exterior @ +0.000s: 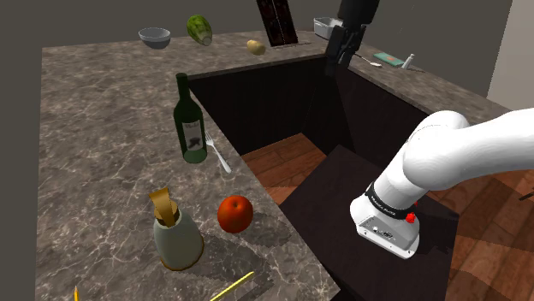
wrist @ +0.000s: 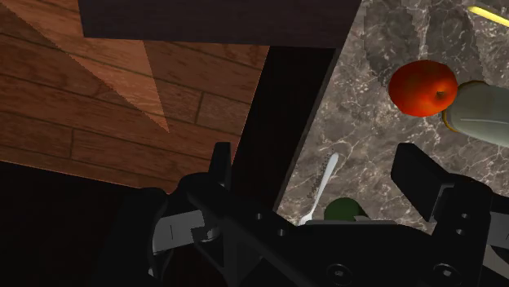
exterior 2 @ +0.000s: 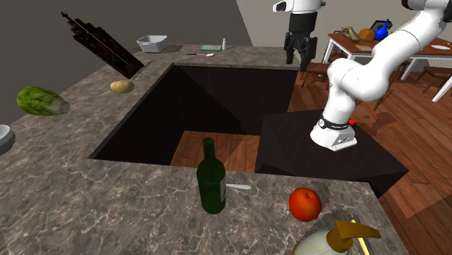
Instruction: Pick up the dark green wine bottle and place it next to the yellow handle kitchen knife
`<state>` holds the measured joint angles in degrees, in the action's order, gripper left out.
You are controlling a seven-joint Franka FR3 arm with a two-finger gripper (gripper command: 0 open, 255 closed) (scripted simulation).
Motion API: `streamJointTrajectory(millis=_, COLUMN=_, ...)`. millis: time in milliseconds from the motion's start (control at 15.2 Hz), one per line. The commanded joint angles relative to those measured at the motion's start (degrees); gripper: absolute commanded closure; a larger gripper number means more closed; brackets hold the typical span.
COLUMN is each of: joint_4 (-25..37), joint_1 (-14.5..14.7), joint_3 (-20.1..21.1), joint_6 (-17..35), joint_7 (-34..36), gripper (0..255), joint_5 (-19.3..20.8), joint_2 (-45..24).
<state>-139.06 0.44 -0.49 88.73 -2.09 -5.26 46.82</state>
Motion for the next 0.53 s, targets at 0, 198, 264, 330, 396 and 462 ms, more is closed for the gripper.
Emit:
streamJointTrajectory(millis=0, joint_4=0.0, joint_1=0.0, joint_3=0.0, joint_6=0.0, joint_7=0.0, gripper=0, joint_5=0.0, joint_2=0.0)
streamJointTrajectory(millis=198, joint_4=3.1, joint_1=0.9, joint_3=2.2, joint_6=3.2, joint_7=1.8, gripper=0, joint_5=-1.3, joint_2=-6.3)
streamJointTrajectory(millis=264, joint_4=4.2, joint_1=1.2, joint_3=3.0, joint_6=4.1, joint_7=2.4, gripper=0, joint_5=-1.7, joint_2=-8.4)
streamJointTrajectory(millis=330, joint_4=5.5, joint_1=1.4, joint_3=3.7, joint_6=5.0, joint_7=3.1, gripper=0, joint_5=-2.0, joint_2=-10.6)
streamJointTrajectory(millis=396, joint_4=6.8, joint_1=1.6, joint_3=4.4, joint_6=5.8, joint_7=3.7, gripper=0, joint_5=-2.2, joint_2=-12.7)
streamJointTrajectory(millis=462, joint_4=8.2, joint_1=1.8, joint_3=5.0, joint_6=6.6, joint_7=4.3, gripper=0, joint_5=-2.4, joint_2=-14.9)
